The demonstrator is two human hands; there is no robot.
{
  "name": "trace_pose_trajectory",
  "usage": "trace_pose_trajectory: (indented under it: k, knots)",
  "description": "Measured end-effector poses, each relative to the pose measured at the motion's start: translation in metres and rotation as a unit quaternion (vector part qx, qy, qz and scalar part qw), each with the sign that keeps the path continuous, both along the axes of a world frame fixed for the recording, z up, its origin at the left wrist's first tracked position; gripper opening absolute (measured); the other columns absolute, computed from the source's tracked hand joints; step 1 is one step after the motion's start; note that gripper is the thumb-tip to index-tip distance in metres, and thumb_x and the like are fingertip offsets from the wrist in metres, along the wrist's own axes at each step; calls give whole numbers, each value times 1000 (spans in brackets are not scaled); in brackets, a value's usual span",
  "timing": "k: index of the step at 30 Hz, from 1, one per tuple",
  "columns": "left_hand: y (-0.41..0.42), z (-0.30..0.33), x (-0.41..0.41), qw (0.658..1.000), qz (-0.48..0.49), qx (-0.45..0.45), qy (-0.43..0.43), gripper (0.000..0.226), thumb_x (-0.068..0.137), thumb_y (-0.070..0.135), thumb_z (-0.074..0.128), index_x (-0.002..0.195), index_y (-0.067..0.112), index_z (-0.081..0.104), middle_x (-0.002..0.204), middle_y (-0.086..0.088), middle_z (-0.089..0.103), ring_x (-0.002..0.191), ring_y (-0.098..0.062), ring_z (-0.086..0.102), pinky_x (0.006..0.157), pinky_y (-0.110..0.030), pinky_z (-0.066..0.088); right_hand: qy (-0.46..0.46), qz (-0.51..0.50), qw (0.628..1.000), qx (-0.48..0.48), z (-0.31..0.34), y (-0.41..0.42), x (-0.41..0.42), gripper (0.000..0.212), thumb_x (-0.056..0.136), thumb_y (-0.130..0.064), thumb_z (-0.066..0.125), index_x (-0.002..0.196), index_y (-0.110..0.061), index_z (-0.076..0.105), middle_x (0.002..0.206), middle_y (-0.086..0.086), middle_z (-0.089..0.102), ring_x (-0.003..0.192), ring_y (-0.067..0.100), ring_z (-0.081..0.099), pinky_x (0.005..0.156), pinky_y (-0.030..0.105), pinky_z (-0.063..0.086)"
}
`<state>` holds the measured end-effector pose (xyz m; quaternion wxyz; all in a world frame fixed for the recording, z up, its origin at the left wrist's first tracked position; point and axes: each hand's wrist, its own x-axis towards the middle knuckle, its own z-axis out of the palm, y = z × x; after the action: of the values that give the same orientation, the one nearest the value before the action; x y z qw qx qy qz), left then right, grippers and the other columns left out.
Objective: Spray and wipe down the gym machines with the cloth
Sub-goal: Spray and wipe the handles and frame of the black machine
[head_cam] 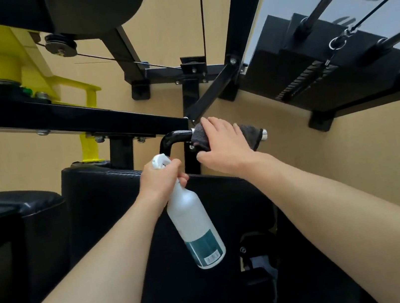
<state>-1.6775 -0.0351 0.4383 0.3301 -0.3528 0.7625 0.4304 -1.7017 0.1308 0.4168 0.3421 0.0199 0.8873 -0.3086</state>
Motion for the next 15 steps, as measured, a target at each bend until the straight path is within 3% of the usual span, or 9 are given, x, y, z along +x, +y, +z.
trace_pose_trajectory:
  k: [1,3,5,7,9,13,15]
  knots:
    - [-4,-2,0,1000,-3,2,1,11,95,16,62,100,7,68,69,-10,76,58,-15,67,78,-38,59,-12,29,999,14,-4,-3,-2,85,85,-34,62,158,-15,23,160,5,30,149,27,25,125,50,17]
    - [-5,-5,2,1000,-7,5,7,9,94,14,61,94,8,67,68,-12,75,59,-17,67,81,-40,60,-43,13,999,-24,-5,1,-14,89,78,-33,66,156,-11,29,156,6,35,143,27,33,120,46,28]
    - [-2,-6,6,1000,6,-8,21,12,92,16,61,84,10,68,65,-11,75,61,-18,68,84,-40,60,-98,-38,989,-106,-6,13,-27,86,71,-34,65,151,-14,41,148,3,45,128,22,47,102,37,44]
    - [3,-7,8,999,10,-28,34,18,92,17,61,77,12,68,63,-8,74,64,-16,69,84,-37,58,-140,-64,976,-152,-5,26,-35,77,80,-35,69,152,-23,43,140,-5,52,119,14,52,90,25,43]
    - [5,-10,8,999,4,-32,36,18,91,18,60,76,12,68,63,-7,75,64,-13,69,83,-35,57,-123,-28,982,-141,-7,33,-39,70,83,-36,76,147,-29,49,129,-10,59,114,10,57,88,21,44]
    - [-1,-13,7,999,1,-14,39,14,92,16,61,80,12,68,65,-9,75,61,-12,68,83,-36,57,-65,74,993,-58,-20,17,-53,44,63,-44,83,100,-32,62,97,-4,68,93,18,66,81,39,59]
    - [0,-15,8,999,-3,-18,40,13,92,16,61,82,12,69,66,-9,75,60,-12,68,82,-36,57,-82,122,989,-27,-24,7,-61,32,65,-36,83,88,-28,63,88,-2,69,84,18,68,75,39,60]
